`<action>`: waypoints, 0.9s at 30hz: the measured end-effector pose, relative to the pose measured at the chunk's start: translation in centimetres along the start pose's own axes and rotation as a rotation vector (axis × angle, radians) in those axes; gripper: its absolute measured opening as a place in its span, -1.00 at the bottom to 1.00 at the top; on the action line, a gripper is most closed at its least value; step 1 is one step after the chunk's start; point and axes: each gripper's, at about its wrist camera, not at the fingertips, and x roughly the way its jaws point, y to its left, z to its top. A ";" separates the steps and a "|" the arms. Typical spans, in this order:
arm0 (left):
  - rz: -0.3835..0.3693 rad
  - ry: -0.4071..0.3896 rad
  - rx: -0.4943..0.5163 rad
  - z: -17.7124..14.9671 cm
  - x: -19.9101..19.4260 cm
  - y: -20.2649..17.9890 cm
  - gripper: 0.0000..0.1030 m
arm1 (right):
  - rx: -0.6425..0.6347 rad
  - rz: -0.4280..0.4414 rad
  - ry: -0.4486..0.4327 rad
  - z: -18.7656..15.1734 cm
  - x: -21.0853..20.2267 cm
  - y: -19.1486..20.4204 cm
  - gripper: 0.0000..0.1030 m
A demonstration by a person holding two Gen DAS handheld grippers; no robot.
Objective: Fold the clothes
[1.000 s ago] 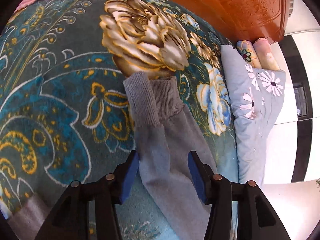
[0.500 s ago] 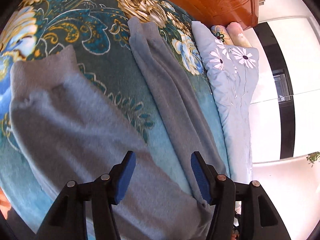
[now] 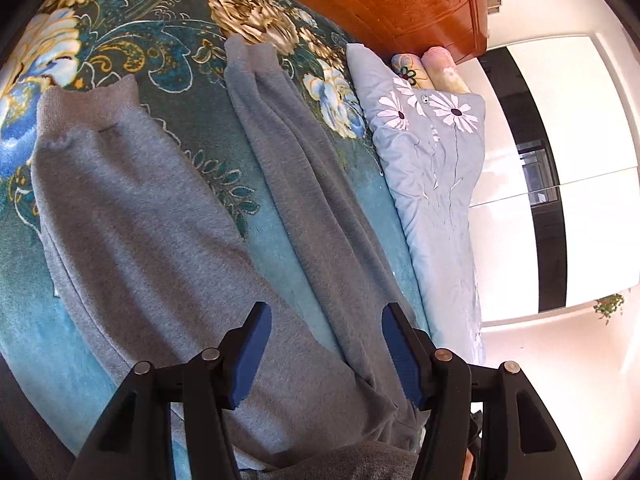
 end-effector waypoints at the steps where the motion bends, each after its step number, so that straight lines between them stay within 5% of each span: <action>1: -0.001 -0.002 -0.006 -0.1 -0.2 0.1 0.20 | -0.031 -0.030 -0.010 0.3 -0.3 0.7 -0.87; 4: -0.001 -0.010 -0.021 -0.1 -0.8 0.6 0.20 | -0.040 -0.111 -0.153 1.9 -3.1 0.9 -0.88; 7: 0.015 -0.017 -0.022 0.2 -1.4 1.0 0.20 | 0.018 -0.142 -0.136 2.8 -2.6 -0.3 -0.88; 12: 0.055 -0.064 -0.036 1.1 -3.0 1.7 0.21 | -0.082 -0.268 -0.096 1.7 -1.3 1.3 -0.80; 16: 0.116 -0.093 -0.060 1.7 -4.3 3.2 0.31 | -0.293 -0.442 -0.097 -0.4 -1.5 4.8 -0.64; 19: 0.180 -0.110 -0.064 2.1 -5.2 4.7 0.35 | -0.429 -0.505 -0.158 -3.1 -3.3 7.3 -0.22; 22: 0.244 -0.126 -0.073 2.8 -5.9 6.5 0.40 | -0.561 -0.552 -0.225 -5.8 -5.5 9.7 -0.19; 27: 0.334 -0.148 -0.117 4.5 -6.2 10.2 0.40 | -0.687 -0.311 -0.021 -13.0 -7.3 10.3 -0.14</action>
